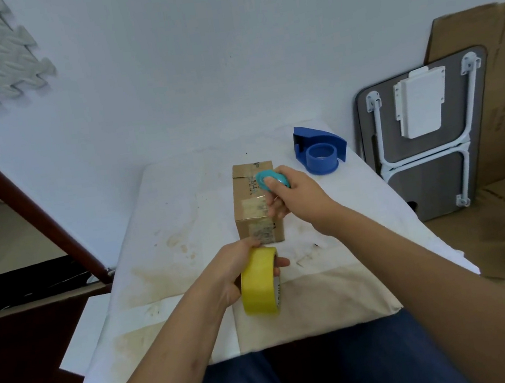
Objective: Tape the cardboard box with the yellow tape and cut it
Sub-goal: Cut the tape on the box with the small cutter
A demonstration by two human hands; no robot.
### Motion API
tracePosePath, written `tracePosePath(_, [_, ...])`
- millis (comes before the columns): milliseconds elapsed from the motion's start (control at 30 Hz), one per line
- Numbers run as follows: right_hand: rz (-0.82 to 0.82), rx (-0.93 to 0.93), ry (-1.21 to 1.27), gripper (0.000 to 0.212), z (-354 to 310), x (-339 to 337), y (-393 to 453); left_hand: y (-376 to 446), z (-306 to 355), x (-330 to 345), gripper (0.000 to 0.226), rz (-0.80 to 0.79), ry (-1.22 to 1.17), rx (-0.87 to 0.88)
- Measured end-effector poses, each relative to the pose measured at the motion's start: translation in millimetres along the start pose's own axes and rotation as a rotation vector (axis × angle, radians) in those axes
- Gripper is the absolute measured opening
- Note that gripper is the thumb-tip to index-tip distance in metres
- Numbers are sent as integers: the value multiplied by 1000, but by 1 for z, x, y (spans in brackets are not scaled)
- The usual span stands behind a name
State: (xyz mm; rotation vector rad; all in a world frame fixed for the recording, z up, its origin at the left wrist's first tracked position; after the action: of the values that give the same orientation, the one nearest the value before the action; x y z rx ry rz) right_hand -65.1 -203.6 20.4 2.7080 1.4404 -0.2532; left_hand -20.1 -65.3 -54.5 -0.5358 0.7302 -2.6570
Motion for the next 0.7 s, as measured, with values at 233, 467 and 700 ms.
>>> tracePosePath(233, [-129,137,58,32,8,11,-14,-1,0,-4,29,16,-7,-1])
tracePosePath(467, [-178,97,-161,30,10,11,-24,-2,1,-3,28,13,-7,-1])
tracePosePath(700, [-181,10,-410,19,-1,13,-29,-3,2,-3,28,11,5,6])
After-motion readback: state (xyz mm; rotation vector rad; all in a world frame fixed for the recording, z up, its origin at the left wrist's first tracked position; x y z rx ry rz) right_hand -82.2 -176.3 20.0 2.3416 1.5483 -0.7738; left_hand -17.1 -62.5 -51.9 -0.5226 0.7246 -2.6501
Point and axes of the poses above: each hand's wrist, its own y-axis towards the middle knuckle, its own x-axis out of the palm, z = x × y, the point moved 10 cm from there along y, towards the middle knuckle, and after that the axes turned 9 degrees about -z, right-handed, at the moved point
